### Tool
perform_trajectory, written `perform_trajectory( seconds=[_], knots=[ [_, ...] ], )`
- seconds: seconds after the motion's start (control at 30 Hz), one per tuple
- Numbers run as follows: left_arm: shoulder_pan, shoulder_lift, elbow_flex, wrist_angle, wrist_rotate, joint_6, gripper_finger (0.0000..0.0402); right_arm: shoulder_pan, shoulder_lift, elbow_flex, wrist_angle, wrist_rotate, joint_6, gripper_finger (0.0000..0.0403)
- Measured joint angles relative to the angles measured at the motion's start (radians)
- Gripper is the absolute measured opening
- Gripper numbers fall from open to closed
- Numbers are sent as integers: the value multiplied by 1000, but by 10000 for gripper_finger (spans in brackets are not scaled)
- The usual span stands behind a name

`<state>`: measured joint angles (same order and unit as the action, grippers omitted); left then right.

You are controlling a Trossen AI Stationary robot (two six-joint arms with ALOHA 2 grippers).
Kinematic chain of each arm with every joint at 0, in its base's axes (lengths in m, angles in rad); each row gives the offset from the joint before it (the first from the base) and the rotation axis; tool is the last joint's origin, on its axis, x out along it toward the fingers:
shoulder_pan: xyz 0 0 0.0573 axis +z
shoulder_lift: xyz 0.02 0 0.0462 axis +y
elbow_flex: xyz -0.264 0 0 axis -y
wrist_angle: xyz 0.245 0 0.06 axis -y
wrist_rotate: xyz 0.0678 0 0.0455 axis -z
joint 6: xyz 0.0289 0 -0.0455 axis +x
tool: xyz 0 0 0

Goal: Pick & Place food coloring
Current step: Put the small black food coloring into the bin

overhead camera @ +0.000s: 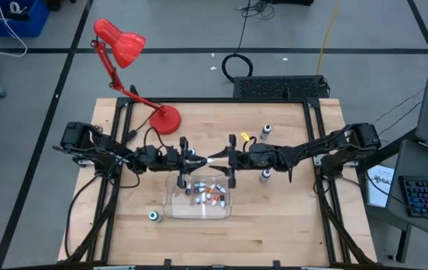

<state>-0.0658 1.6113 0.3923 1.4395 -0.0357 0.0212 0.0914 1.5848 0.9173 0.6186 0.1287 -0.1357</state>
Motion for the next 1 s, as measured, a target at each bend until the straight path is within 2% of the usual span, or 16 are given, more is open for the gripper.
perform_trajectory(
  seconds=[0.43, 0.57, 0.67, 0.77, 0.83, 1.0],
  knots=[
    [0, 0, 0, -2, 1, -4, 59, -2, -1, 0, -18, 2, -29, 47],
    [0, 2, -1, -17, 1, -4, 59, 3, -2, 4, -76, 0, -62, 42],
    [-2, -5, -3, -32, 8, -27, 66, 32, -9, 59, -248, 14, -72, 42],
    [-4, -48, -3, -31, 21, -44, 124, 87, -12, 169, -501, 39, -83, 42],
    [3, -93, 2, -30, -11, -46, 164, 139, -5, 236, -689, 35, -90, 42],
    [-2, -216, -2, -188, 1, -44, 232, 231, 20, 453, -999, 56, -34, 42]
  ],
)
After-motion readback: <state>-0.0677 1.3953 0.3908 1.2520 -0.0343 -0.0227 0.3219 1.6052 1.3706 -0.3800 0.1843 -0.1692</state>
